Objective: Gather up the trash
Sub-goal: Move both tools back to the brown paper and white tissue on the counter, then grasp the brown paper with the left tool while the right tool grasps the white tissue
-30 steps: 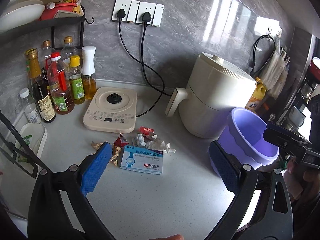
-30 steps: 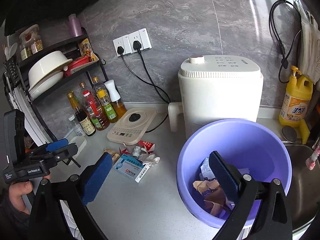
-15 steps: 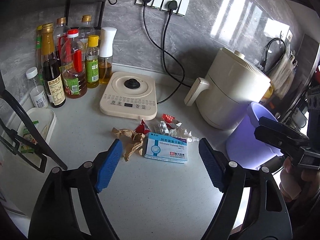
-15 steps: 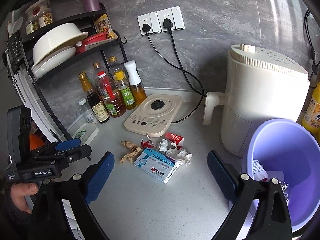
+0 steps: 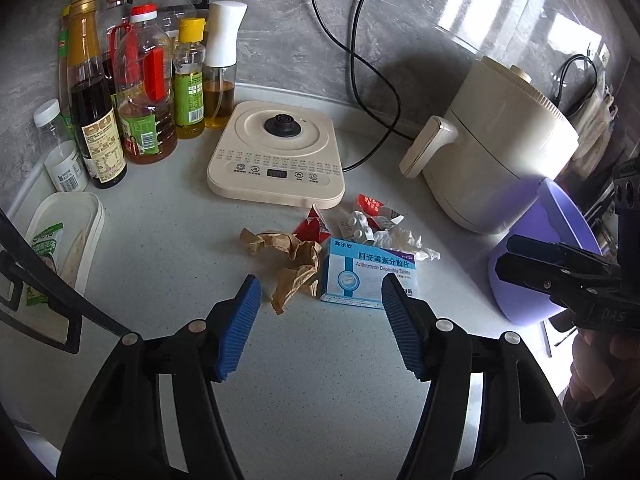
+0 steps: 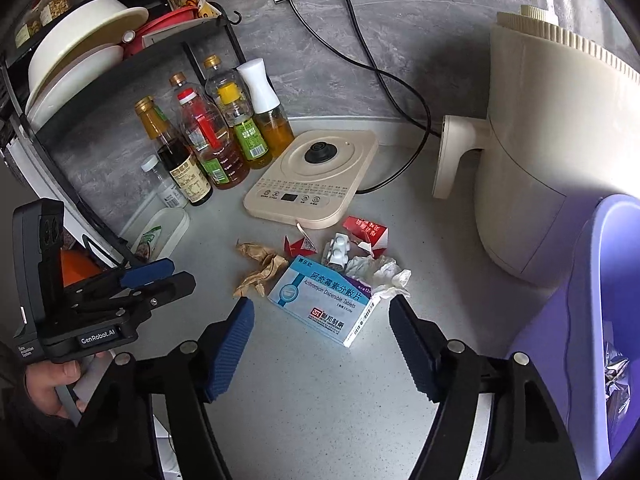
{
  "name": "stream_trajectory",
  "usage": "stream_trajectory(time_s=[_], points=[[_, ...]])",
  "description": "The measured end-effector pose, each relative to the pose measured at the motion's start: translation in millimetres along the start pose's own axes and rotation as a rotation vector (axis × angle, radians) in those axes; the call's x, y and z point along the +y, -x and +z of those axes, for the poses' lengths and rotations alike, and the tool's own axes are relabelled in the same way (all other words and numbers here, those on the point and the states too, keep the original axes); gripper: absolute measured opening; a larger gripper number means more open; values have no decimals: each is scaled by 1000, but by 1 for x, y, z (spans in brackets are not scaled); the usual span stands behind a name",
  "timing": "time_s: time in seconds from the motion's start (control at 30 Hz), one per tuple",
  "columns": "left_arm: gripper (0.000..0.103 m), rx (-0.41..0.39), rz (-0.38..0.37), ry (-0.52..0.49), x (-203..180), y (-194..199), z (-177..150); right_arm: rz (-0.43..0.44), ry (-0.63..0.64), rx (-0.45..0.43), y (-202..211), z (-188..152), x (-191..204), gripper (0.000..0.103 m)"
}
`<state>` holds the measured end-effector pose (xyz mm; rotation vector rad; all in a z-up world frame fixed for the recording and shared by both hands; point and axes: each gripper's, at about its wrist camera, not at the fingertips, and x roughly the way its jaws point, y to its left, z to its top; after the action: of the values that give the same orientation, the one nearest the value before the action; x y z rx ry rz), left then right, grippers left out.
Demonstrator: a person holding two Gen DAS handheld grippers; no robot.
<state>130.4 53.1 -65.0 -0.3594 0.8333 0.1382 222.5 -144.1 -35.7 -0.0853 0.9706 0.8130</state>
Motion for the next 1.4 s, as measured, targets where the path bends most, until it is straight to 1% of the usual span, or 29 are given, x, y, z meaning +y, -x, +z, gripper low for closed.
stream_trajectory(time_s=[0.03,0.1,0.27,0.33,0.4,0.57,0.63,0.7,0.73,0.77,0.83,0.87,0.93,0.97,1.2,1.4], points=[[63,10,1,1,1,-5,1,-5,-5,13,-6,1,-2,64],[63,25,4,-3,4,-16,2,-10,-13,42,-19,4,-6,58],[63,62,-12,17,10,-46,5,-34,-30,98,-52,12,-20,52],[62,81,-16,31,13,-59,7,-42,-32,116,-64,15,-25,51],[57,100,-27,31,13,-70,8,-48,-32,135,-75,19,-29,48],[57,132,-16,14,11,-89,12,-57,-40,176,-99,23,-39,48],[52,138,-18,20,12,-93,12,-57,-51,191,-107,23,-44,48],[41,151,-20,32,14,-97,12,-59,-54,201,-113,23,-48,48],[37,159,-20,36,15,-99,11,-58,-56,209,-116,23,-50,47],[31,168,-16,35,15,-101,10,-53,-58,217,-119,23,-51,43],[28,161,-4,24,14,-99,9,-30,-53,238,-123,24,-52,28],[26,155,-1,15,13,-97,9,-18,-41,245,-124,24,-50,15],[25,136,0,5,11,-90,10,-20,-9,229,-120,25,-45,7],[24,126,1,3,10,-86,11,-17,4,217,-117,26,-42,6],[24,44,13,3,3,-49,9,12,40,133,-85,30,-27,5],[24,-12,26,1,-8,-18,3,27,59,64,-48,24,-18,6]])
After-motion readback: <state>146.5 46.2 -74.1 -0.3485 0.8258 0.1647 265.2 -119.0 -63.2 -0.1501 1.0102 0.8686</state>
